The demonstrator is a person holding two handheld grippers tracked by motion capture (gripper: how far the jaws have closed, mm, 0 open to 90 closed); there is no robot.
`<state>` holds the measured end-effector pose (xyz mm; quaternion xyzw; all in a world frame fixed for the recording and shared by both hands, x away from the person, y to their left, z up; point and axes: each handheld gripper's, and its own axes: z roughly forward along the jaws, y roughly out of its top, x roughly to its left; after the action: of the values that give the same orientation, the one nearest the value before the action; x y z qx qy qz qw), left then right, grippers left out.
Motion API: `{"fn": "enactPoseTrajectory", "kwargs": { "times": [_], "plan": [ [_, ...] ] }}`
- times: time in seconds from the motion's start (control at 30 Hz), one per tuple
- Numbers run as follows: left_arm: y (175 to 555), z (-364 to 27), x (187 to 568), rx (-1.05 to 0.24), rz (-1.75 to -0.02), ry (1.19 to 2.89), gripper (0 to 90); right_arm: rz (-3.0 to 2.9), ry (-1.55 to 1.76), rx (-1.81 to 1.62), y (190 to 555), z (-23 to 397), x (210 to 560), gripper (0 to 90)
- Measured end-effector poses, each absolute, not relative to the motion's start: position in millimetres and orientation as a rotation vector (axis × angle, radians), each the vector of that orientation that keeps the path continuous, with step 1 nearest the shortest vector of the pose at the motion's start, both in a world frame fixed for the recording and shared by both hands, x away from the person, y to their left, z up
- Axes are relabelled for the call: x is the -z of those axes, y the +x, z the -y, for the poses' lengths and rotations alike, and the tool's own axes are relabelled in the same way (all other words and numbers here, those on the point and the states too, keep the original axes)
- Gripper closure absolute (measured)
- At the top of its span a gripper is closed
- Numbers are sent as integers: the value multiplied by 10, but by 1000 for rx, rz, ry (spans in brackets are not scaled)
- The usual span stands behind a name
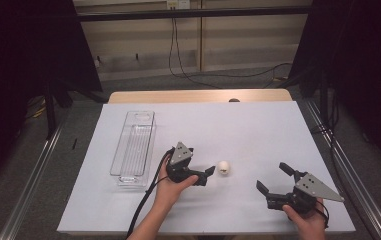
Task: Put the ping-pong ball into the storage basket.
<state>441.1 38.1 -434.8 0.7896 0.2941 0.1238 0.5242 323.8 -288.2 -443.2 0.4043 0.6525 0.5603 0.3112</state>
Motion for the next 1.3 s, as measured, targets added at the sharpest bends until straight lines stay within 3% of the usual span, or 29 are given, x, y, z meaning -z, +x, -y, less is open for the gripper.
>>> {"fn": "enactPoseTrajectory", "kwargs": {
  "times": [1.3],
  "plan": [
    [4457, -152, 4383, -275, -688, 1948, 22, -1724, 1065, -1483, 3241, 2887, 4425, 16]
  ]
}}
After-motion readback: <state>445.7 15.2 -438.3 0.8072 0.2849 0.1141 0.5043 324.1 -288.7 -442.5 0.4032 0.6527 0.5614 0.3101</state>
